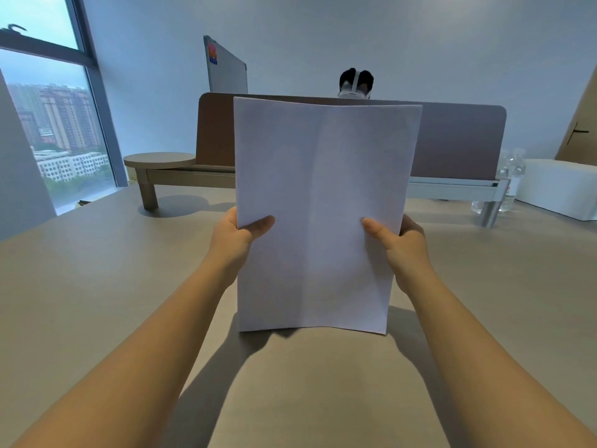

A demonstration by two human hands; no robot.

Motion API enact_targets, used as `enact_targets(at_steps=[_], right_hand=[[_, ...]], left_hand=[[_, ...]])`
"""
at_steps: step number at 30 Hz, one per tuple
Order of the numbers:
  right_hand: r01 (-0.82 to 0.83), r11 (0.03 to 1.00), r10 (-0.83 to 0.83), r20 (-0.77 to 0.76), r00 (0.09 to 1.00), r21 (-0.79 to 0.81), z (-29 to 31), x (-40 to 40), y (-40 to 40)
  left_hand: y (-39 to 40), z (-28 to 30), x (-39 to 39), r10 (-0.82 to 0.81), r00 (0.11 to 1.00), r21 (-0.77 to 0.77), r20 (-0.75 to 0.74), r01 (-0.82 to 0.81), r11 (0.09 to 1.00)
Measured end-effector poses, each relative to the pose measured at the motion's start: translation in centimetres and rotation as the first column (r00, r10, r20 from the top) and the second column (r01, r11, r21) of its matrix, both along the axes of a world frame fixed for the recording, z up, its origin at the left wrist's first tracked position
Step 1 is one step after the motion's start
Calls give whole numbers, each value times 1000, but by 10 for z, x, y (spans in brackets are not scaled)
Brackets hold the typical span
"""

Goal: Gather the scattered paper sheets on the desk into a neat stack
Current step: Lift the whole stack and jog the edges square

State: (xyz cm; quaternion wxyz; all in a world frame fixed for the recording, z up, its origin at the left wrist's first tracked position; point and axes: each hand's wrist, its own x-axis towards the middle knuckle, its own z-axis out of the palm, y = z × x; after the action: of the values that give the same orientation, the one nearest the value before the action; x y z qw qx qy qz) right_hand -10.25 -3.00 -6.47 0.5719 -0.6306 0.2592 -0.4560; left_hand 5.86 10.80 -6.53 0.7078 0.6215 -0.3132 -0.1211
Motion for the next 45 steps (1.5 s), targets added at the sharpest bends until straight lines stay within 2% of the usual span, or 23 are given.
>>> enact_targets(at_steps=[3, 5, 9, 12, 16, 20, 24, 29, 34, 40, 45], right_hand=[[20, 999, -21, -41, 999, -37, 3, 22, -20], [10, 1000, -11, -39, 999, -22, 4, 39, -35], [-47, 990, 53, -37, 998, 133, 10, 75, -63], [-47, 964, 70, -81, 994, 263, 7, 92, -81], [4, 902, 102, -222, 970, 431, -11, 97, -95], [80, 858, 138, -378, 915, 507, -35, 92, -101], [125, 849, 156, -470, 869, 513, -57, 92, -110], [177, 864, 135, -555, 821, 472, -74, 102, -125], [232, 912, 63, -675, 735, 338, -72, 120, -146], [260, 944, -1, -786, 618, 203, -75, 134, -160], [271, 953, -40, -833, 552, 134, -74, 137, -159]], left_hand=[[-18, -1, 24, 7, 999, 73, 33, -9, 997], [-31, 2, 41, 16, 1000, 122, -4, -15, 992], [-64, 14, 70, 17, 981, 184, -191, 19, 983], [-81, 17, 80, -1, 914, 166, -406, 76, 983], [-91, 4, 88, 35, 883, 275, -468, 108, 955], [-95, -17, 86, 106, 896, 510, -432, 145, 848], [-107, -40, 91, 164, 891, 622, -423, 154, 768], [-126, -55, 102, 172, 902, 672, -395, 156, 724], [-149, -61, 119, 169, 914, 688, -369, 146, 711], [-163, -62, 129, 181, 967, 799, -181, 37, 600], [-166, -64, 127, 176, 981, 832, -76, -35, 553]])
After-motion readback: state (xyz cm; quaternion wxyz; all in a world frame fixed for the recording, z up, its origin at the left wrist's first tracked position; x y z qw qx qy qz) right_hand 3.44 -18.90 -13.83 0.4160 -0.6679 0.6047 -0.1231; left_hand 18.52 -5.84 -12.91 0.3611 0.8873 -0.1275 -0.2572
